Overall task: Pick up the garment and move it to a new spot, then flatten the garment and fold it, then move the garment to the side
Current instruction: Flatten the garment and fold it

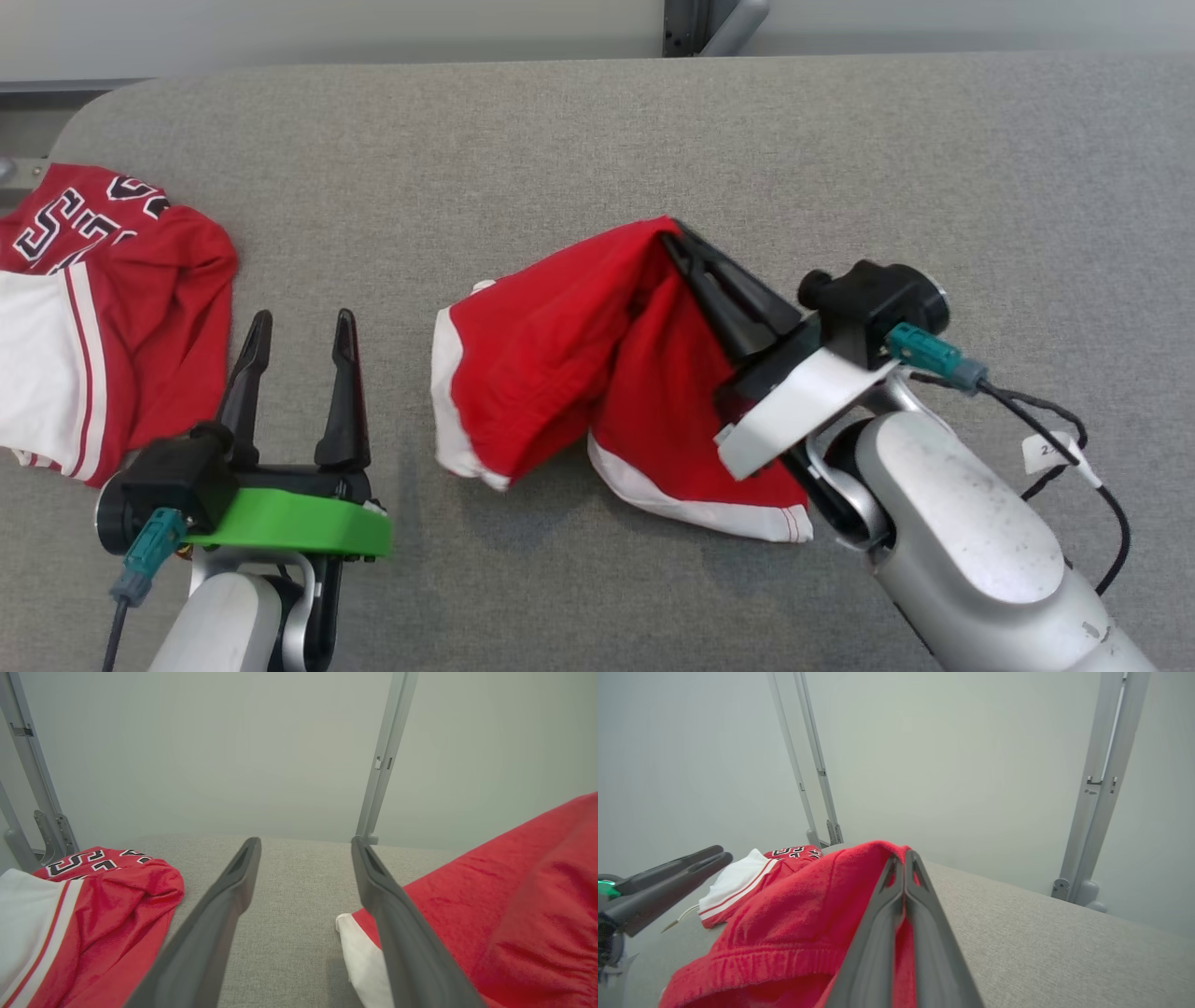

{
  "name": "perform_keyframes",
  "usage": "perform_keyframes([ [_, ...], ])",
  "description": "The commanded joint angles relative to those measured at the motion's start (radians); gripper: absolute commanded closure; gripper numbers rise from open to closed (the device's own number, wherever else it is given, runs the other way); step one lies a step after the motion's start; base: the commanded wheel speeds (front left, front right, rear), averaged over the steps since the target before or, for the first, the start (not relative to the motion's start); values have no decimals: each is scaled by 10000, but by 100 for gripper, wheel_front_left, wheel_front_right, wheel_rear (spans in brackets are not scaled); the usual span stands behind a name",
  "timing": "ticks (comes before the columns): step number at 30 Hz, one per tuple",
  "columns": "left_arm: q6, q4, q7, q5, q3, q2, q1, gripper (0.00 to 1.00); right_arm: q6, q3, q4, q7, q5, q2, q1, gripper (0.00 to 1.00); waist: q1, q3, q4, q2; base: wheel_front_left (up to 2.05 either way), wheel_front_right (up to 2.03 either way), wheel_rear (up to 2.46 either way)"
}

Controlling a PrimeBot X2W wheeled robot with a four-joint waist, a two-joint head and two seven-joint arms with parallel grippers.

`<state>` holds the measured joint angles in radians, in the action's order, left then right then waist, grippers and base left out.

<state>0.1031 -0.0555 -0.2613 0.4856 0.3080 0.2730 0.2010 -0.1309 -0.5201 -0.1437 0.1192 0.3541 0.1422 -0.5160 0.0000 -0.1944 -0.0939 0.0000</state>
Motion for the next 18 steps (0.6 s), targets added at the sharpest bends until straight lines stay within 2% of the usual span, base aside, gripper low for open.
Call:
perform_keyframes([
  [1,-53,8,-37,-79,38,-28,97,0,3,271,-223,-77,-176,166,123,100,0,-145,-58,0,0,0,0],
  [6,-171,-71,-38,-117,254,-205,331,0,1,1411,-1347,-60,-291,301,133,100,0,-606,-259,0,0,0,0],
  [10,-260,-145,-39,-183,345,-305,583,0,1,1940,-2442,80,-385,313,-112,100,0,-989,-394,0,0,0,0],
  [18,-393,-283,-37,-300,323,-431,845,0,1,2236,-3932,616,-396,138,-557,100,0,-1257,-428,0,0,0,0],
])
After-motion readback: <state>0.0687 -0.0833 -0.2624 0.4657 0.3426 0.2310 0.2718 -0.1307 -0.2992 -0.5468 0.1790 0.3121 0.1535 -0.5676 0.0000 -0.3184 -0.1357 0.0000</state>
